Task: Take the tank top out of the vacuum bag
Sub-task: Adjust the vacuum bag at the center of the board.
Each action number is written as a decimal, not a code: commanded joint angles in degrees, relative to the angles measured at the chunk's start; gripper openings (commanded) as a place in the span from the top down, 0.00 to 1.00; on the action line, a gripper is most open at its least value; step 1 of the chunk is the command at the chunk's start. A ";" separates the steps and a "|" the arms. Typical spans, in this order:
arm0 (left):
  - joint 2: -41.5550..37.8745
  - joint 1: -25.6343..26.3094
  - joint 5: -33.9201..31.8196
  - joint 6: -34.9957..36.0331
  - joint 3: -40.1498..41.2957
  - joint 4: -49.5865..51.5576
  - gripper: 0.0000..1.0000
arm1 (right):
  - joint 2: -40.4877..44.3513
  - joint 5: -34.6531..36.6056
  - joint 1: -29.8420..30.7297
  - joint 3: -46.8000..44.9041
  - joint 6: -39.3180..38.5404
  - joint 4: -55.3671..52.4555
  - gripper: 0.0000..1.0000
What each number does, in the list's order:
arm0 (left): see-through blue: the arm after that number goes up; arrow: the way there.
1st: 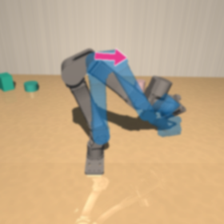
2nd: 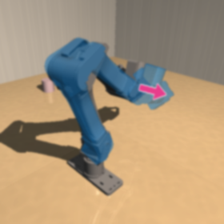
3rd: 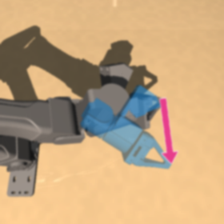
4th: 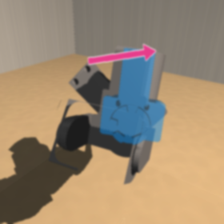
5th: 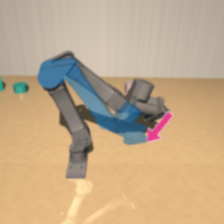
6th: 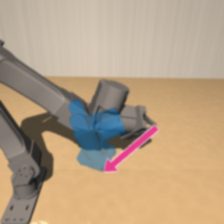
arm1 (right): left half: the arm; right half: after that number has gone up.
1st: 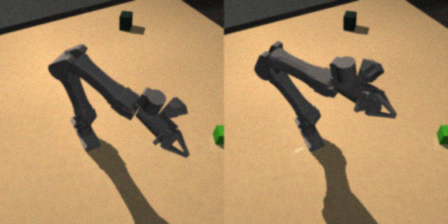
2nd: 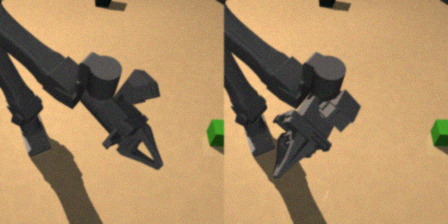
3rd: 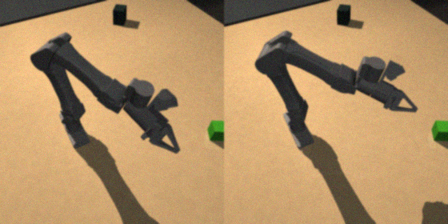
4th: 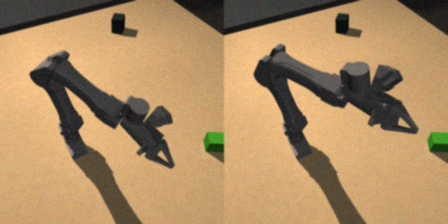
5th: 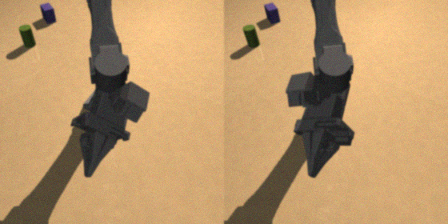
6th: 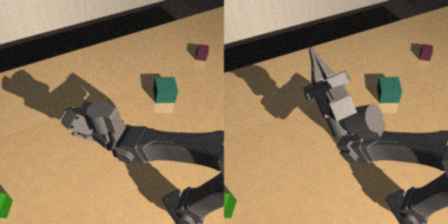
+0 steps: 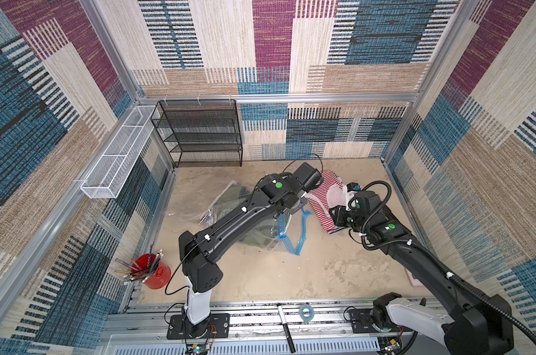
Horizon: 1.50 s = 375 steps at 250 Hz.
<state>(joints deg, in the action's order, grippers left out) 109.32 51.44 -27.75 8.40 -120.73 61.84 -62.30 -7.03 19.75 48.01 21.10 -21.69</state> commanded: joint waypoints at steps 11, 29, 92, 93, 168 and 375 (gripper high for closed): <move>0.72 -2.87 2.90 -6.94 -2.85 -0.65 1.00 | 2.81 -11.46 0.02 -1.97 1.00 8.59 0.76; 0.64 -3.68 1.89 -8.03 -2.11 -1.23 1.00 | 3.95 -15.68 0.21 -4.04 2.17 12.17 0.78; -1.47 -4.32 15.61 -9.04 6.88 -3.99 1.00 | 4.30 -23.04 4.57 -11.11 4.81 24.06 0.90; -1.47 -4.28 15.92 -9.08 6.98 -4.00 1.00 | 4.25 -22.99 4.72 -11.23 4.86 24.19 0.90; -7.49 -2.75 21.54 -13.96 18.64 -8.37 1.00 | 2.39 -15.06 11.58 -17.49 7.08 28.73 0.97; -10.51 -1.52 18.50 -18.98 21.04 -12.37 1.00 | -27.19 -8.80 21.56 -12.94 6.30 37.38 1.00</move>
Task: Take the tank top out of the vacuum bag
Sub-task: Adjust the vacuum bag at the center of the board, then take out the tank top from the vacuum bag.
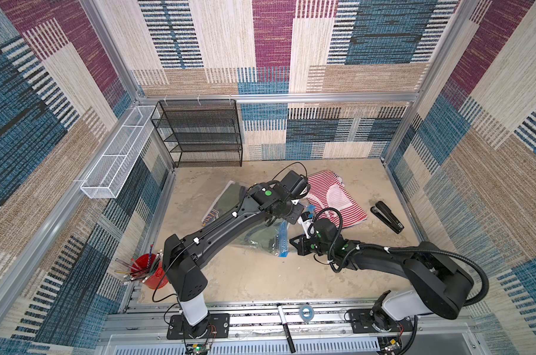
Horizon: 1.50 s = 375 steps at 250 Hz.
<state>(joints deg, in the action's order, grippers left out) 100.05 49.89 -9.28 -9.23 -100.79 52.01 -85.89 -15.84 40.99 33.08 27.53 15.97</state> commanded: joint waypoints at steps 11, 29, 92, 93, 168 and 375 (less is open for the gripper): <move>-1.68 0.03 0.32 -1.40 1.71 -2.78 1.00 | -5.12 -1.32 0.31 3.17 0.21 -0.55 1.00; -2.43 0.20 0.99 -1.49 2.88 -3.35 1.00 | -7.37 -3.79 0.27 5.00 1.13 -0.77 0.98; -6.36 0.65 1.87 -2.50 8.59 -7.93 1.00 | -10.15 -9.64 -0.09 8.18 7.09 1.85 0.78; -6.41 0.65 1.89 -2.56 8.68 -8.04 1.00 | -10.16 -9.64 -0.11 8.16 7.27 1.90 0.77; -12.09 0.71 3.56 -3.36 18.66 -17.55 1.00 | -11.33 -12.00 -0.65 7.11 13.47 4.96 0.55; -13.30 0.73 5.35 -3.77 21.76 -21.60 1.00 | -15.33 -13.12 -3.20 13.15 15.48 1.78 0.54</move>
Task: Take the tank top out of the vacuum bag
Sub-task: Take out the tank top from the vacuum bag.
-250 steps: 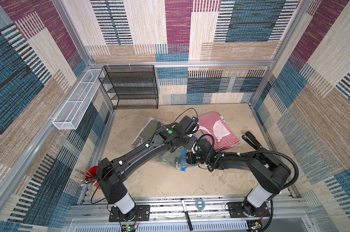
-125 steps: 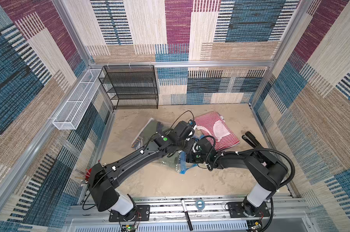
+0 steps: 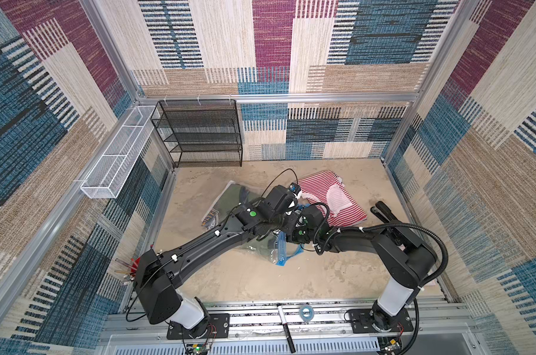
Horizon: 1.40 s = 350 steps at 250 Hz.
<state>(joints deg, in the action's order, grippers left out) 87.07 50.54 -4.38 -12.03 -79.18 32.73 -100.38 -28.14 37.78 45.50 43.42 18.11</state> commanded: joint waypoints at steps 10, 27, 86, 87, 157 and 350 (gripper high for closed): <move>-0.32 0.08 0.41 -1.11 0.08 -2.53 1.00 | -1.17 -0.92 -0.06 0.85 -0.34 -0.23 0.54; -0.40 0.04 0.52 -1.33 0.08 -3.13 1.00 | -2.02 -1.05 -0.06 1.78 -0.38 -1.06 0.53; 0.04 0.01 1.17 -1.50 0.14 -3.29 1.00 | -3.50 -0.50 0.02 4.20 -1.66 -4.61 0.54; 0.04 0.04 1.15 -1.55 0.15 -3.33 1.00 | -3.51 -0.46 0.06 4.22 -1.71 -4.63 0.54; 0.17 -0.01 -0.73 -3.74 0.36 -3.49 1.00 | -1.58 0.71 0.05 6.50 -5.40 -7.81 1.00; -6.87 -1.59 -0.84 -8.95 13.08 -16.34 1.00 | 4.03 5.13 0.09 0.41 -8.78 -6.09 0.68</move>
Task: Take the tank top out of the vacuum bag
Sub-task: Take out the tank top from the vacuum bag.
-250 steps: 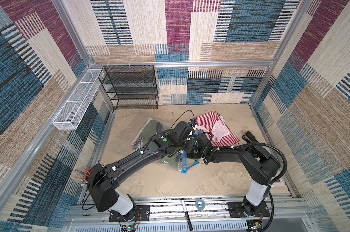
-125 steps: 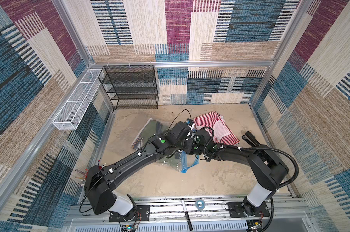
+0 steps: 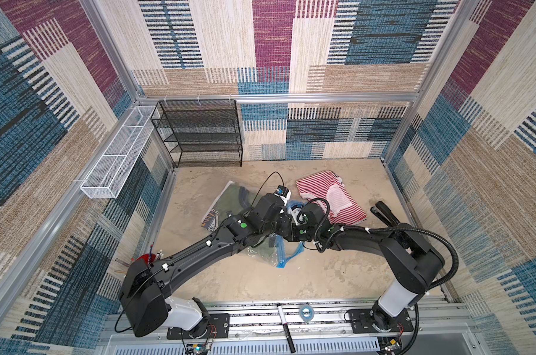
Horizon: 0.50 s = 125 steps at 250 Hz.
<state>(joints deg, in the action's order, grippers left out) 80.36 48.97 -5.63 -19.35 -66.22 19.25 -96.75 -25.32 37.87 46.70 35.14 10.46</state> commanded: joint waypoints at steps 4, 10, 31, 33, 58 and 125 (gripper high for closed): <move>-0.07 -0.03 0.39 -1.73 0.12 -2.89 1.00 | 0.42 2.32 -0.02 -1.03 -0.62 1.67 0.67; -0.04 -0.02 0.35 -1.89 0.12 -2.85 1.00 | 0.42 2.41 -0.03 -1.28 -0.55 1.92 0.67; 0.23 -0.01 0.15 -2.47 0.30 -2.81 1.00 | -0.05 2.46 -0.11 -1.18 -0.81 1.98 0.66; 0.28 -0.08 0.11 -2.52 0.30 -2.83 1.00 | -0.14 2.47 -0.02 -1.11 -0.85 1.97 0.66; 1.09 -0.06 -0.06 -3.05 0.04 -2.33 1.00 | -1.30 2.16 -0.04 0.11 -1.31 1.37 0.66; 2.08 0.07 -0.73 -3.08 -0.93 -0.92 1.00 | -3.97 1.78 -0.15 2.47 -2.71 -1.28 0.50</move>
<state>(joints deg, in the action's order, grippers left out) 82.21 49.04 -5.69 -21.96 -66.35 18.61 -100.09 -23.83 37.80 48.23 33.89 10.39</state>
